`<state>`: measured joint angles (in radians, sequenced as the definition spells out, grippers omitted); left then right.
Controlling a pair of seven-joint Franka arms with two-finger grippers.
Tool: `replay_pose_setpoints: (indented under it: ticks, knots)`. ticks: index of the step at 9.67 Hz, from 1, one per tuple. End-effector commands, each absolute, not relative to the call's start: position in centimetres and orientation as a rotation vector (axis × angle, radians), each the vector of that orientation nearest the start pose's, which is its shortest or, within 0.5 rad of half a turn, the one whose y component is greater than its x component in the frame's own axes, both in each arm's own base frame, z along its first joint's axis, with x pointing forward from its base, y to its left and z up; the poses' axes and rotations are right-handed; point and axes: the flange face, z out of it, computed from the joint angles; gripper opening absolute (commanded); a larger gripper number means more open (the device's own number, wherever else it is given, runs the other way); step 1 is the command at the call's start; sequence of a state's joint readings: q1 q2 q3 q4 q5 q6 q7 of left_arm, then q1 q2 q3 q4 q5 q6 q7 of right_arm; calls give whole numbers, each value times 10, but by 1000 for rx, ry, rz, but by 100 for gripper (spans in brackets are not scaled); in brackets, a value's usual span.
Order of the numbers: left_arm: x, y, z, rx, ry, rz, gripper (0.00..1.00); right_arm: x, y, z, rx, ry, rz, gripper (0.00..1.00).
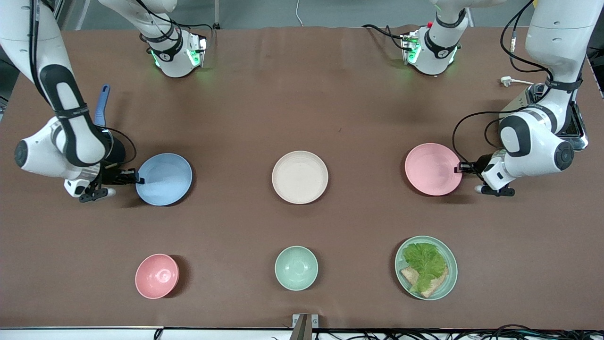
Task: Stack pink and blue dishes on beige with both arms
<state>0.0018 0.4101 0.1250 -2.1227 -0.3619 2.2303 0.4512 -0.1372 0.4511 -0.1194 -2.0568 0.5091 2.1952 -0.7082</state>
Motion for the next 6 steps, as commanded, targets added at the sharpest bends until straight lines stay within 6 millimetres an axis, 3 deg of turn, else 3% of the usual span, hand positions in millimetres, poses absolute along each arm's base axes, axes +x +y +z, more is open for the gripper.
replay_pose_setpoints:
  ticks: [1,2,3,4,6]
  knots:
    - [553,54,240,-3449,153,400,0,568,-128,262,-2652,-5,231,1]
    - [569,41,291,-3474,235,368,0,582,-124,296,-2628,25,278,1]
    - [579,10,331,-3489,340,347,0,596,-122,333,-2632,79,349,1]
    - [584,-25,356,-3491,364,323,0,608,-116,363,-2638,132,379,1]
    - [575,-127,367,-3489,398,383,1,623,-83,401,-2644,224,432,1]
